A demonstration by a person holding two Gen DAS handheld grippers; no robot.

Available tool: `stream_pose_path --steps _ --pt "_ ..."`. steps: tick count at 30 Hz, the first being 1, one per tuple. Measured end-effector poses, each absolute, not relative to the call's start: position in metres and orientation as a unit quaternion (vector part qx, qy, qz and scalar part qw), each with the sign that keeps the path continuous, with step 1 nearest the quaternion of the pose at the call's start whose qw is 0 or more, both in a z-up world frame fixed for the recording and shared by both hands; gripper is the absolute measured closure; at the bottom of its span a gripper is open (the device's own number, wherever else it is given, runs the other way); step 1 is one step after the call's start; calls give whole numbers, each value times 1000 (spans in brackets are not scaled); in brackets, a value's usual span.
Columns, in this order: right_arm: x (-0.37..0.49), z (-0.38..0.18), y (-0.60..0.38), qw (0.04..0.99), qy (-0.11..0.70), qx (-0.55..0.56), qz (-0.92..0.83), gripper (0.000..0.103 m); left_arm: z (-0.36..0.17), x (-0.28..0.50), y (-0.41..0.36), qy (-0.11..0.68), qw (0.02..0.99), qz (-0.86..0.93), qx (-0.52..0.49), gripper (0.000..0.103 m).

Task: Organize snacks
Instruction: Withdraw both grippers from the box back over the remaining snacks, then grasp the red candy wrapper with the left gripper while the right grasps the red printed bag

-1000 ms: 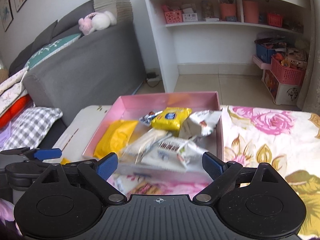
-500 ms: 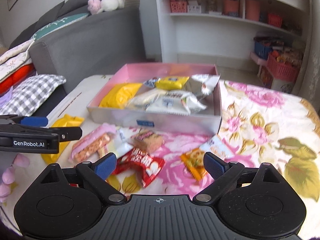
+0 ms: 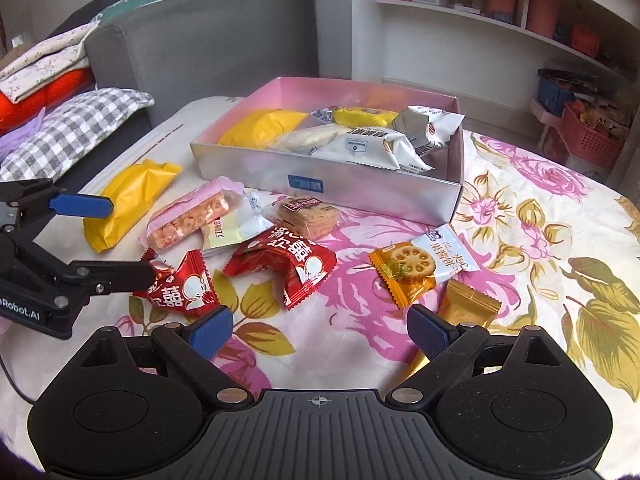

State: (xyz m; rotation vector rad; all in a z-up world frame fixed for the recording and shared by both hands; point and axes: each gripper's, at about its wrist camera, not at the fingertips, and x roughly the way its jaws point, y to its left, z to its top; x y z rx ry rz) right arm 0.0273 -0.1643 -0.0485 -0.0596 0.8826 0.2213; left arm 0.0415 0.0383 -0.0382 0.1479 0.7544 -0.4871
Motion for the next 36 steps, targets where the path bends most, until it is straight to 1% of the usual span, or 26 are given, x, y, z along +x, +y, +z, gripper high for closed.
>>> stream_pose_path --steps 3,5,6,8,12,14,17,28,30,33,36 --pt "30 -48 -165 897 427 -37 113 8 -38 38 34 362 893 -256 78 6" --pt "31 -46 -162 893 427 -60 126 8 -36 35 30 356 889 -273 85 15" --pt "32 -45 -160 891 428 -72 134 8 -36 34 28 354 887 -282 88 17" --pt "31 -41 -160 890 423 -87 150 8 -36 33 25 352 884 -294 91 25" --pt "36 -37 -166 888 428 -66 154 8 -38 34 22 357 878 -306 91 33" --pt "39 -40 -169 884 437 -57 155 9 -40 36 19 364 875 -306 93 39" --pt "41 -43 -167 883 437 -72 159 10 -43 37 17 373 871 -306 94 44" --pt "50 -53 -153 882 433 -66 174 10 -51 38 14 392 860 -311 103 50" --pt "53 -56 -152 882 434 -67 170 12 -51 40 14 396 858 -310 103 51" --pt "58 -59 -153 884 433 -64 161 14 -53 42 15 402 857 -306 99 55" --pt "63 -63 -155 884 438 -60 155 20 -55 43 16 408 856 -300 100 58"
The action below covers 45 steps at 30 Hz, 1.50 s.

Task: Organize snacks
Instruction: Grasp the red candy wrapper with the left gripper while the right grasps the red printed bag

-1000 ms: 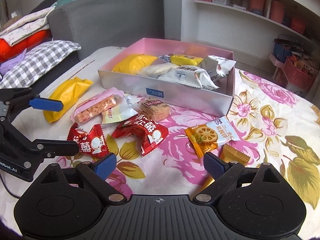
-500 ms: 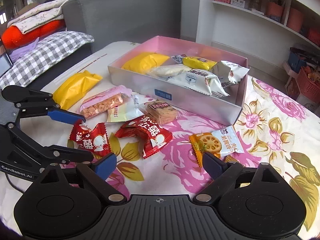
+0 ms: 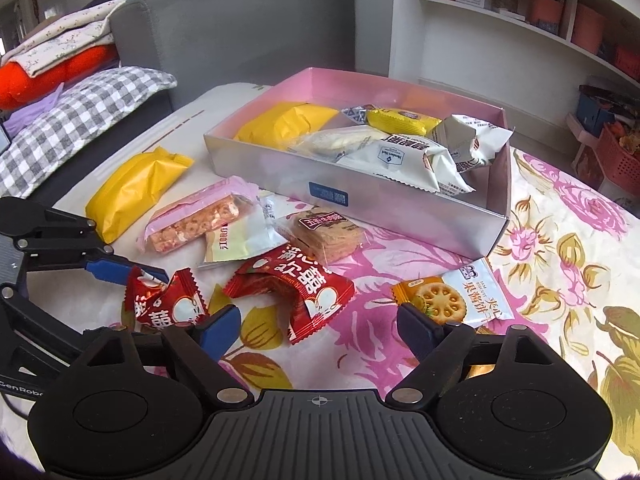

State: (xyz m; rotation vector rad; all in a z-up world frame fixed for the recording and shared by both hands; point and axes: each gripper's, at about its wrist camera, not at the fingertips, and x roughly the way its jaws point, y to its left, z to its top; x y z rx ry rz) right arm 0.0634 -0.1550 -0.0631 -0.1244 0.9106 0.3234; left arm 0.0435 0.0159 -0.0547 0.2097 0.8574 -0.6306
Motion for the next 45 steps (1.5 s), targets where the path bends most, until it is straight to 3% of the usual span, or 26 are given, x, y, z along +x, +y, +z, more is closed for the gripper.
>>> stream_pose_path --steps 5,18,21,25,32,45 --pt "71 -70 -158 883 441 -59 151 30 -54 45 18 410 856 -299 97 62" --pt "74 -71 -141 888 423 -98 152 39 -55 46 17 415 857 -291 93 62" --pt "73 -72 -138 889 420 -102 155 44 -56 46 16 414 858 -290 92 63" --pt "73 -72 -135 887 421 -102 159 61 -55 45 16 411 860 -288 91 68" --pt "67 -70 -131 885 418 -112 173 69 -52 44 20 409 864 -283 84 75" --pt "60 -56 -144 890 412 -86 173 69 -36 44 22 389 875 -281 66 79"
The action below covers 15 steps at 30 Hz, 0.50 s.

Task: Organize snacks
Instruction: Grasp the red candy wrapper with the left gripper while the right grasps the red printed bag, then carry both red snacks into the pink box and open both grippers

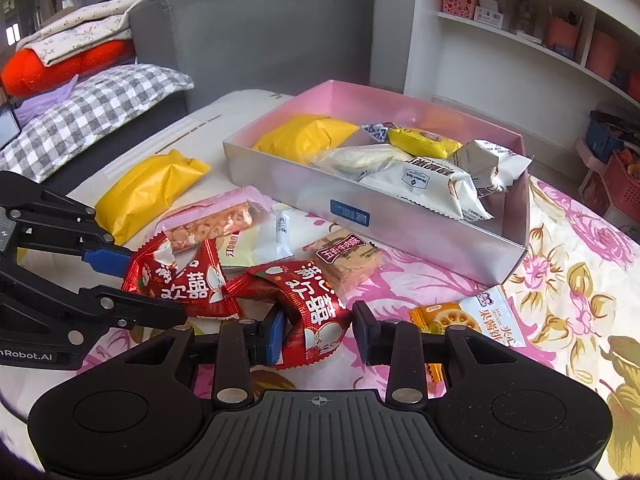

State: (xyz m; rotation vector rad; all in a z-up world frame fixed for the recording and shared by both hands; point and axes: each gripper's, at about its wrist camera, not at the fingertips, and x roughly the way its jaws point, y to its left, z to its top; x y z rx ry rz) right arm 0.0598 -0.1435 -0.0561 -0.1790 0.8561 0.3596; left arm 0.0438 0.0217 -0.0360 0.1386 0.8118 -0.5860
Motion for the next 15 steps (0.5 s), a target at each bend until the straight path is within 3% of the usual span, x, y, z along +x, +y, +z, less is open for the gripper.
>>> stream_pose_path --steps 15 --pt "57 -31 -165 909 391 -27 141 69 -12 49 27 359 892 -274 24 79"
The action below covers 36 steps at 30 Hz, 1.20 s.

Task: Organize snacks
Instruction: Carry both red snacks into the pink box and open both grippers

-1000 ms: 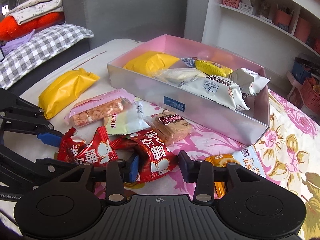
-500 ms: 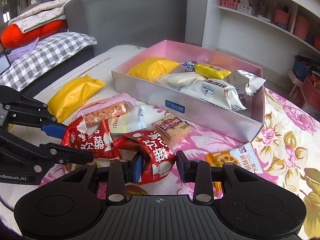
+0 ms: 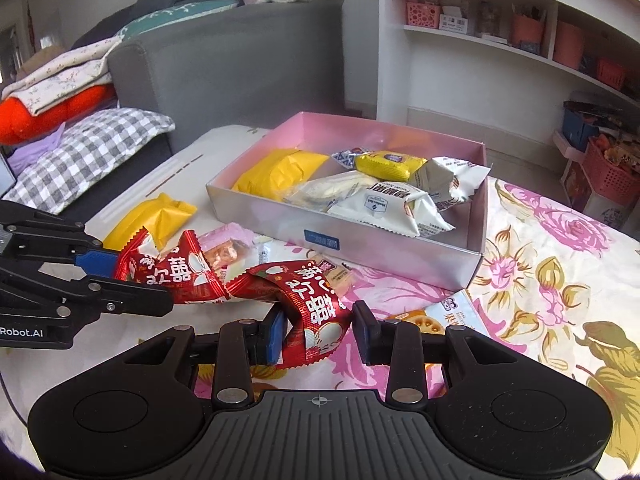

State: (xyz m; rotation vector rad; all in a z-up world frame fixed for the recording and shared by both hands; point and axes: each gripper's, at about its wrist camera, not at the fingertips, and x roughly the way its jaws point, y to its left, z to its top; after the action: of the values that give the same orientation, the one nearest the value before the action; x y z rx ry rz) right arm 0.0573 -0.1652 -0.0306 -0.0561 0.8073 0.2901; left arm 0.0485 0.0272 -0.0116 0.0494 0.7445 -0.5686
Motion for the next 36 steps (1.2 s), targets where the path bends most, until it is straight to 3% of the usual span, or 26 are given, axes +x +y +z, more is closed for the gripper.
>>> stream_pose_path --steps 18,36 --pt "98 -18 -228 927 357 99 62 69 1 94 3 323 921 -217 1 79" --pt "138 -42 -246 916 367 154 45 68 -29 154 -26 358 919 -164 -1 79"
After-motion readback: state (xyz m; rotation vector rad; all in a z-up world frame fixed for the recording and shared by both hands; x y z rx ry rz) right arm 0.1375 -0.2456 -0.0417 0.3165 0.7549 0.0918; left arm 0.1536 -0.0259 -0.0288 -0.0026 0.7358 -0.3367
